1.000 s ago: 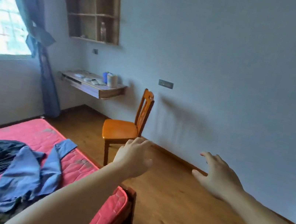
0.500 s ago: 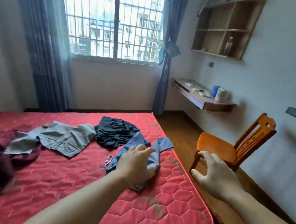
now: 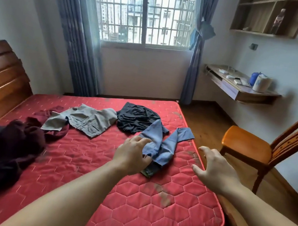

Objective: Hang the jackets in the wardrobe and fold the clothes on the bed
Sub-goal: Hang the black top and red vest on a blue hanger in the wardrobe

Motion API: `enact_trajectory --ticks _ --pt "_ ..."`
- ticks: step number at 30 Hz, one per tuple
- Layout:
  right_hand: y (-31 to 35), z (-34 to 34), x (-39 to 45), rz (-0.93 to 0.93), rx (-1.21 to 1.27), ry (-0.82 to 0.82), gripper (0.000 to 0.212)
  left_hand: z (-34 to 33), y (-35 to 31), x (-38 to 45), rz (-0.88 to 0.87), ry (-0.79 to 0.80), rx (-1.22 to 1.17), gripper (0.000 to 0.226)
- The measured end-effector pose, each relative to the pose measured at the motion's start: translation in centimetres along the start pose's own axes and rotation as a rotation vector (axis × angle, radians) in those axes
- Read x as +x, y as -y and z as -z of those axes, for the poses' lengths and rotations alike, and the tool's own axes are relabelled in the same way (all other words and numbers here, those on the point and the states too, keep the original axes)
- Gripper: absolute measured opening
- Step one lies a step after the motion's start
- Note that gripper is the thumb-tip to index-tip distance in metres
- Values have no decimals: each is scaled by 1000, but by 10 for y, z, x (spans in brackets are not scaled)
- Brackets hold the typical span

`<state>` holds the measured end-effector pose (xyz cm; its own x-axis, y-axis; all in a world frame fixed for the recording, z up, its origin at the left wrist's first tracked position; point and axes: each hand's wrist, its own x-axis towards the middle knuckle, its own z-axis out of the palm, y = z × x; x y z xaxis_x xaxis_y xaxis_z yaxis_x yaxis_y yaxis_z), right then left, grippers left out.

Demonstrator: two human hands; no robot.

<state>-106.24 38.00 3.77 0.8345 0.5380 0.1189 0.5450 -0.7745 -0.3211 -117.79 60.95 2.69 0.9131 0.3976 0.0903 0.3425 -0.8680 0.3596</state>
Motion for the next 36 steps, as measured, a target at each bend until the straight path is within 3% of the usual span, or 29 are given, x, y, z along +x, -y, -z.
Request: enact_trajectory --ticks 4,9,18,36 --pt "-8 -5 15 107 24 49 68 -10 -8 -10 118 4 14 60" --pt "40 -28 41 324 50 117 66 11 24 -29 290 -51 50 61" --pt "202 -87 78 615 71 206 62 56 156 -79 587 -159 64 61" --pt "473 -220 195 805 92 353 66 127 416 -76 870 -233 46 59"
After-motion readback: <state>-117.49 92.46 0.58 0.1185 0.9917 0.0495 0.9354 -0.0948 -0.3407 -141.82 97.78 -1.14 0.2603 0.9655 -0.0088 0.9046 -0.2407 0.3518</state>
